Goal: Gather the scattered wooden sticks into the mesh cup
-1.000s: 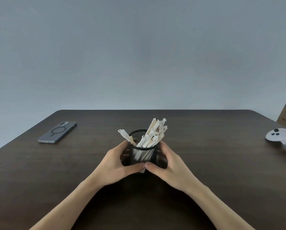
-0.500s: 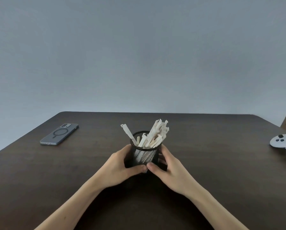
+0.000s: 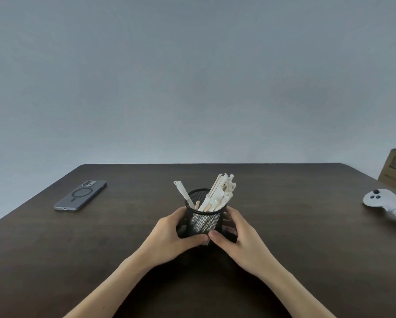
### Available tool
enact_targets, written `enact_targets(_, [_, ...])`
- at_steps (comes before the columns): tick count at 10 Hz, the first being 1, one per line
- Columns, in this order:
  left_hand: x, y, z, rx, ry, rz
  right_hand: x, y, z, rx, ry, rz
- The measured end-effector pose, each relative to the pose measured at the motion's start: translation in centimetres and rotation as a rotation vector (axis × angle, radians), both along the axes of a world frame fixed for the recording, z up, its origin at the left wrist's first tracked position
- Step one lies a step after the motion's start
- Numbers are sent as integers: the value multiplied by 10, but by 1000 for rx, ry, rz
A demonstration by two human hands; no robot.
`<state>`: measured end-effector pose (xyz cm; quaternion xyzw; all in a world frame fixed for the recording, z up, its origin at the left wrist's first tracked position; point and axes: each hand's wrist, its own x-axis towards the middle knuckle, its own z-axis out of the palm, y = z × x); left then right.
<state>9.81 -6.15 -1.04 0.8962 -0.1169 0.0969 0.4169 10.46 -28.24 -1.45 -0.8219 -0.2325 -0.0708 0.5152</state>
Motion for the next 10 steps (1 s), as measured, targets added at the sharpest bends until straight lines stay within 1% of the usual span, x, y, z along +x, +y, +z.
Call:
enact_targets(2, [52, -63, 11, -10, 44, -53, 32, -55, 4, -96, -42, -170])
enact_targets(3, [89, -102, 11, -32, 32, -52, 65, -87, 8, -87, -43, -245])
enact_targets(4, [123, -137, 11, -55, 0, -23, 98, -111, 8, -26, -17, -309])
enact_targets(5, [151, -165, 8, -76, -33, 41, 131, -127, 6, 8, -41, -375])
enact_targets(7, [193, -191, 6, -77, -54, 123, 179, -141, 4, -7, -71, -374])
enact_targets(9, [201, -192, -1, -71, -73, 174, 192, -142, -1, 19, -36, -354])
enact_targets(10, [193, -195, -2, -87, -30, 190, 187, -142, -3, 78, -1, -444])
